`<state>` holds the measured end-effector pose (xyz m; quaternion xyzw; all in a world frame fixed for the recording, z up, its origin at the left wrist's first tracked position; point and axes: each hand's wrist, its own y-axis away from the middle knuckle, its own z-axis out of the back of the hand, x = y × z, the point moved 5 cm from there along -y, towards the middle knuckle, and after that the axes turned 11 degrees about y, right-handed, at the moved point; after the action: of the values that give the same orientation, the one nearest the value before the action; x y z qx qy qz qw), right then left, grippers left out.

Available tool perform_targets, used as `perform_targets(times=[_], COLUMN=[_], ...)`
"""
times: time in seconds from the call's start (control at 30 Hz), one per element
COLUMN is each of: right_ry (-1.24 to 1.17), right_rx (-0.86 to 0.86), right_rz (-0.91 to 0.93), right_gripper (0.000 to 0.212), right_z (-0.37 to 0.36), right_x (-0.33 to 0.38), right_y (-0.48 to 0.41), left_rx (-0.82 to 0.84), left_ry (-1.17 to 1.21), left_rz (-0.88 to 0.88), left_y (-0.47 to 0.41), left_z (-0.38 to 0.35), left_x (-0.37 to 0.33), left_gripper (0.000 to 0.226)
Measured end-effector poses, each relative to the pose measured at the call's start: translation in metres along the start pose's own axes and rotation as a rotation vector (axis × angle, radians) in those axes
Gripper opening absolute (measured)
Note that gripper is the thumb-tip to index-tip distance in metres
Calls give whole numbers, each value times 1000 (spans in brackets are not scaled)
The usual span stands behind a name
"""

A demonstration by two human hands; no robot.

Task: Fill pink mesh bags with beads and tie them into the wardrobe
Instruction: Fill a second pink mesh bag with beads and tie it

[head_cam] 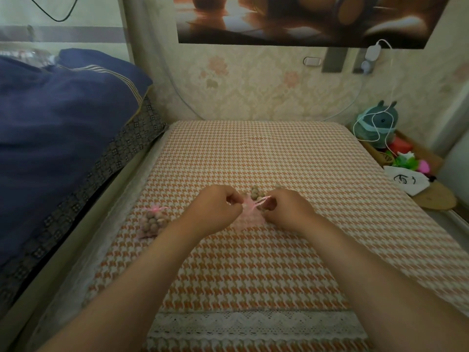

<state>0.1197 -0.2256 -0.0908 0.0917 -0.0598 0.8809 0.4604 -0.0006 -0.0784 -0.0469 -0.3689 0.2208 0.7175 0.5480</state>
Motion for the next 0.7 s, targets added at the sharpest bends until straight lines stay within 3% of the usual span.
perform_targets(times=[0.2, 0.33, 0.47, 0.57, 0.7], right_ry=[-77, -369, -604, -536, -288], right_rx=[-15, -189, -275, -188, -161], right_rz=[-31, -102, 45, 197, 238], right_gripper=[11, 10, 10, 11, 8], right_z=[2, 32, 72, 72, 59], right_x=[-1, -3, 23, 44, 46], right_y=[-2, 1, 20, 38, 41], left_rx=[-6, 29, 67, 90, 111], left_ry=[7, -14, -21, -26, -9], left_rz=[12, -8, -26, -30, -33], left_y=[1, 3, 3, 4, 5], left_z=[2, -2, -6, -10, -14], left_x=[5, 1, -3, -7, -12], left_gripper=[19, 17, 21, 19, 15])
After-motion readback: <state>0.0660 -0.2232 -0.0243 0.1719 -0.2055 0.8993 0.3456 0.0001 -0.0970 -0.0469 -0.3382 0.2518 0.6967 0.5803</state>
